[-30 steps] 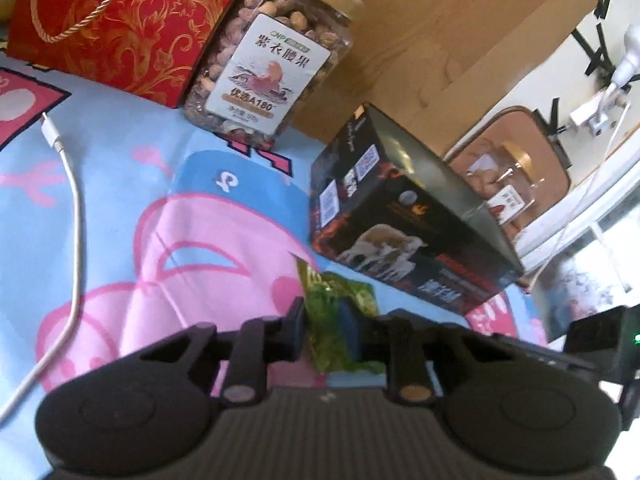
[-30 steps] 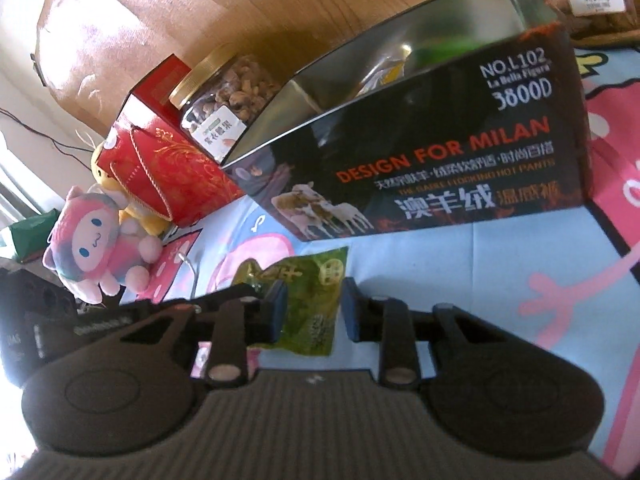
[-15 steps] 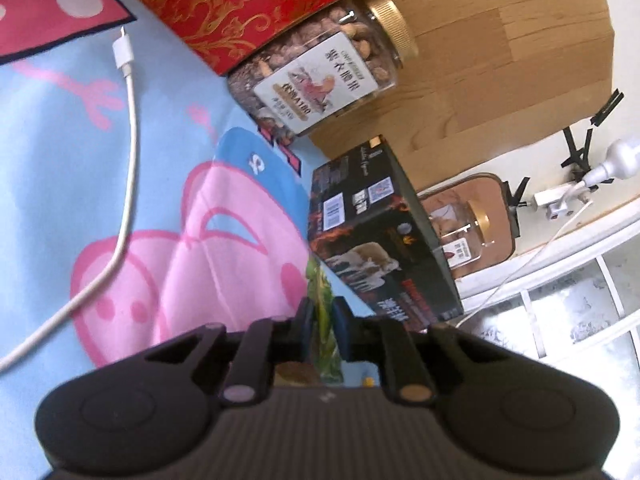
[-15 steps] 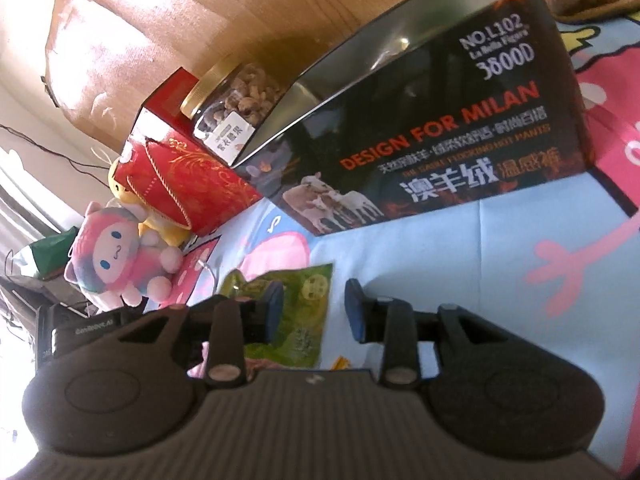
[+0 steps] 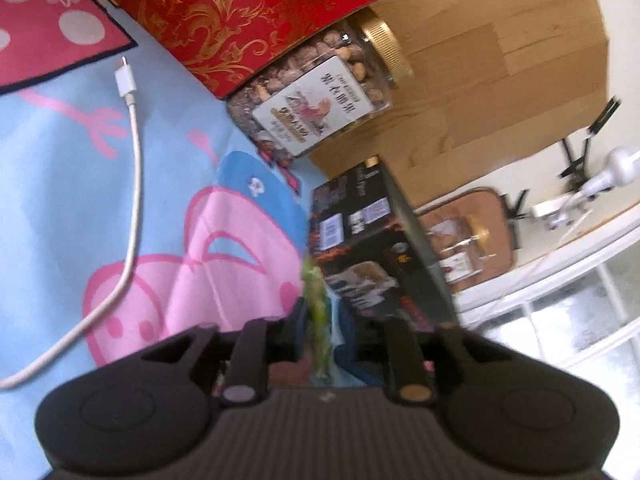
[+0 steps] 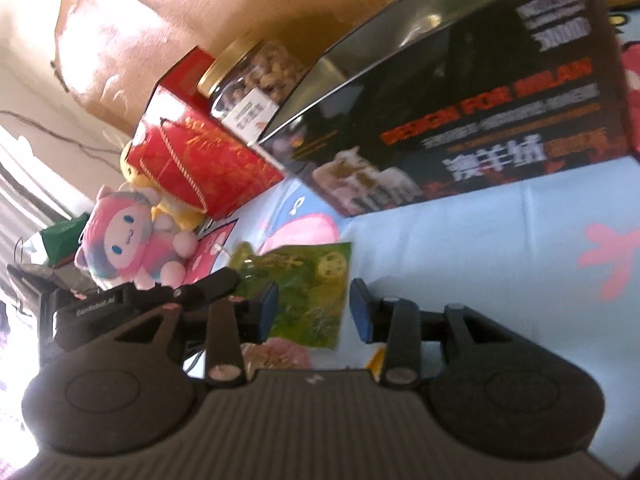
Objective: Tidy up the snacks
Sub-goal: 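Grasp the green jelly packet with the left gripper and lift it, then lower the green jelly packet into the black box and release it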
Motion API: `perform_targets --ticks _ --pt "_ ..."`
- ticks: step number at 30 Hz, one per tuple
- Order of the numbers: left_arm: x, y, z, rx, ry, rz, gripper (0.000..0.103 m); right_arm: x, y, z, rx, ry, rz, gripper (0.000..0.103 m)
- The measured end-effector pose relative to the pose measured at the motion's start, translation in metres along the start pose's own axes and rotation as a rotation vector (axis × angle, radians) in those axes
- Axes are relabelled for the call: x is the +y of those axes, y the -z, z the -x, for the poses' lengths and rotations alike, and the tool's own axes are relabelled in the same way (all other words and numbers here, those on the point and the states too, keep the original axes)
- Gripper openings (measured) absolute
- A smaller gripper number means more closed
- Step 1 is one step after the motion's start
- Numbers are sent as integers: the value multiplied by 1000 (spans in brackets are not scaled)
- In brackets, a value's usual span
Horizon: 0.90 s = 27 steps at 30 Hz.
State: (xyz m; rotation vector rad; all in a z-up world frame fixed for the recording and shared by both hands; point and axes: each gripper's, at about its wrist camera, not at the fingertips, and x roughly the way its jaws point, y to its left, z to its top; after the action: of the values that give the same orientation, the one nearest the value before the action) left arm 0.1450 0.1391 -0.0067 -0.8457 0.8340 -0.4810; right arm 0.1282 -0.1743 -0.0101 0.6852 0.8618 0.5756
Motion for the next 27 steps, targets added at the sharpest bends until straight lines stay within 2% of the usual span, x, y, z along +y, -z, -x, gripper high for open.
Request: perform_targets --ticks 2,5,6,7,8,13,16,19,22,23,24,27 --pt "-4 3 -6 7 -52 -34 31 2 1 -3 5 -6 11 42" --pt "-7 7 -15 27 -69 -53 32 0 1 -4 0 -20 3 42" --pt "-9 8 -16 23 -72 -59 30 -1 1 -4 0 -24 2 41" --pt "-10 8 -16 17 -82 -66 20 -2 1 -4 0 -26 3 41" --pt "-12 8 -15 10 -87 -72 18 -3 1 -3 2 -28 6 41" --pt "-4 3 -4 4 1 36 16 -7 1 2 -1 -65 -19 42" --pt "0 -1 8 -6 108 115 16 -13 2 13 -25 -96 -45 44" --pt "-9 -2 18 -20 150 98 17 -22 2 24 -40 -190 -122 46" --pt "-24 1 17 -10 151 56 17 -22 0 32 -50 -270 -160 45" --pt "-28 2 15 -6 143 38 17 -20 0 35 -50 -281 -152 36" --pt "-32 3 13 -4 134 22 17 -16 -2 38 -48 -291 -135 13" --pt "-50 0 5 8 137 -32 17 -5 -6 51 -88 -221 -58 7"
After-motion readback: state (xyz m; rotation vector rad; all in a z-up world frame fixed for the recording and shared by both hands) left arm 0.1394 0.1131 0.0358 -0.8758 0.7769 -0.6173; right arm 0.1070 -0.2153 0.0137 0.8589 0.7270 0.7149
